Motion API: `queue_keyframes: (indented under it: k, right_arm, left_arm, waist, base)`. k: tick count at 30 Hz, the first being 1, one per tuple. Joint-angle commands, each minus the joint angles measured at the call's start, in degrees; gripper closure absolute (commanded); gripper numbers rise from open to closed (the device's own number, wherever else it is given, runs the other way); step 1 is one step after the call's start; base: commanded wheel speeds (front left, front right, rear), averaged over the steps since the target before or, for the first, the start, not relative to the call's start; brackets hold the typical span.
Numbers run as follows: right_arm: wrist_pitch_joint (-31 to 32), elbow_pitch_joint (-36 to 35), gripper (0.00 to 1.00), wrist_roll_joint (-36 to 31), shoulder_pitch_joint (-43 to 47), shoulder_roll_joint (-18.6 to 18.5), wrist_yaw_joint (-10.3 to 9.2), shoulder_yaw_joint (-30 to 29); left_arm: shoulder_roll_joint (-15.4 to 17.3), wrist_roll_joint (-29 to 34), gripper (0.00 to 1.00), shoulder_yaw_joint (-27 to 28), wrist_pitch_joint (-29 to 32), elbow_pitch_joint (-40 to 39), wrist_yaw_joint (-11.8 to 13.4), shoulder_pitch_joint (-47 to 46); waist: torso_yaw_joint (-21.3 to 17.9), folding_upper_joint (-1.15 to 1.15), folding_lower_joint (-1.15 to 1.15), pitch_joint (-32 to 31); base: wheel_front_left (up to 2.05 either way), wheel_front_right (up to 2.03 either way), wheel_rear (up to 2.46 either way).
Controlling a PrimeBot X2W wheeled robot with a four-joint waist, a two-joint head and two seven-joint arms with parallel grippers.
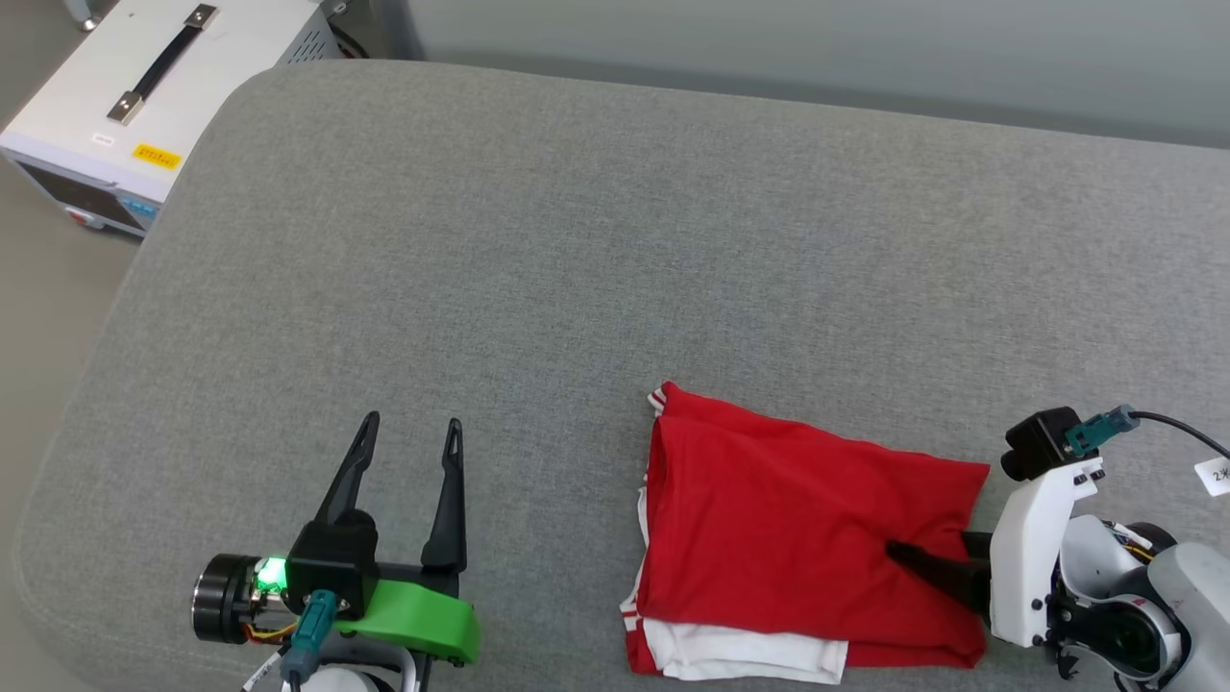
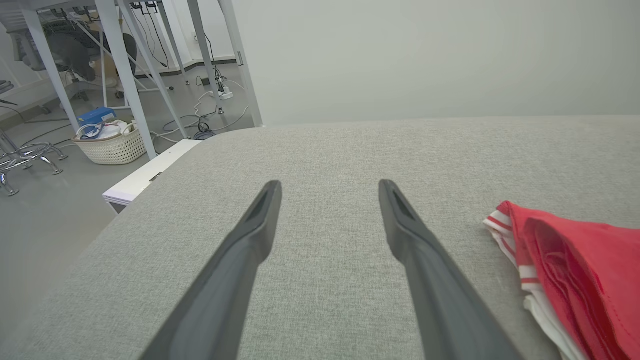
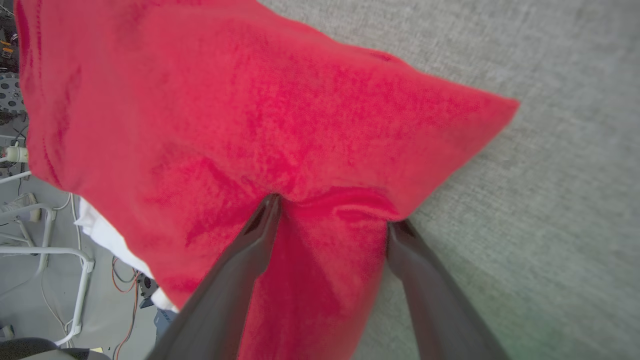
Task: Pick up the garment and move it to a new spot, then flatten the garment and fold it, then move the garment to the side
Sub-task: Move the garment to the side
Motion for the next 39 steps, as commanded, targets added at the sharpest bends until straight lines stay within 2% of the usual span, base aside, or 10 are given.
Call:
queue_keyframes:
  k: [1,4,5,6,7,14,19,30,39]
  right_arm:
    - [0.25,1.78,0.0,0.92,0.99,1.86,-0.03,2.71]
    - [-0.62,2.32,0.0,1.66,0.39,1.5,-0.03,4.82]
    - [-1.13,2.41,0.55,1.68,0.15,1.22,-0.03,5.23]
    - [-1.73,2.5,0.88,1.71,-0.19,0.84,-0.03,5.72]
    - [-2.22,2.42,1.0,1.69,-0.55,0.36,-0.03,6.27]
    - [-7.82,0.21,1.0,1.33,-3.35,-2.81,-0.03,7.13]
    - [-11.57,-3.14,1.0,-0.72,-6.14,-6.4,-0.03,6.91]
    - [-12.38,-9.07,1.0,-4.8,-9.88,-13.94,-0.03,2.77]
    - [-12.44,-8.96,1.0,-6.28,-9.64,-15.64,-0.03,-3.55]
  left_arm:
    - [-0.34,0.03,0.0,-0.06,-0.34,-0.01,-0.14,-1.0]
    - [-0.4,0.0,0.0,0.08,-0.34,-0.01,0.0,-1.09]
    - [-0.41,-0.01,0.0,0.15,-0.34,0.0,0.04,-1.05]
    - [-0.43,-0.03,0.0,0.23,-0.34,0.07,0.1,-1.0]
    - [-0.45,-0.03,0.0,0.28,-0.34,0.16,0.13,-0.94]
    - [-0.61,-0.02,0.0,0.18,-0.34,0.54,0.28,-0.48]
    - [-0.65,-0.05,0.0,0.41,-0.34,0.5,0.44,0.68]
    - [-0.79,-0.24,0.0,0.82,-0.34,-0.55,0.27,0.92]
    - [-0.48,0.19,0.0,1.05,-0.34,-1.72,-0.05,-0.71]
  waist:
    - [0.76,0.0,0.0,0.77]
    - [0.83,0.0,0.0,0.88]
    - [0.78,0.0,0.0,0.85]
    - [0.66,0.0,0.0,0.74]
    - [0.54,0.0,0.0,0.6]
    - [-0.72,0.0,0.0,-0.85]
    - [-3.02,0.0,0.0,-2.14]
    - [-11.53,0.0,0.0,-1.63]
    - [-16.65,0.0,0.0,2.05]
  base:
    - [0.0,0.0,0.0]
    - [0.0,0.0,0.0]
    - [0.0,0.0,0.0]
    - [0.0,0.0,0.0]
    - [0.0,0.0,0.0]
    - [0.0,0.0,0.0]
    - [0.0,0.0,0.0]
    - [0.0,0.0,0.0]
    - [0.0,0.0,0.0]
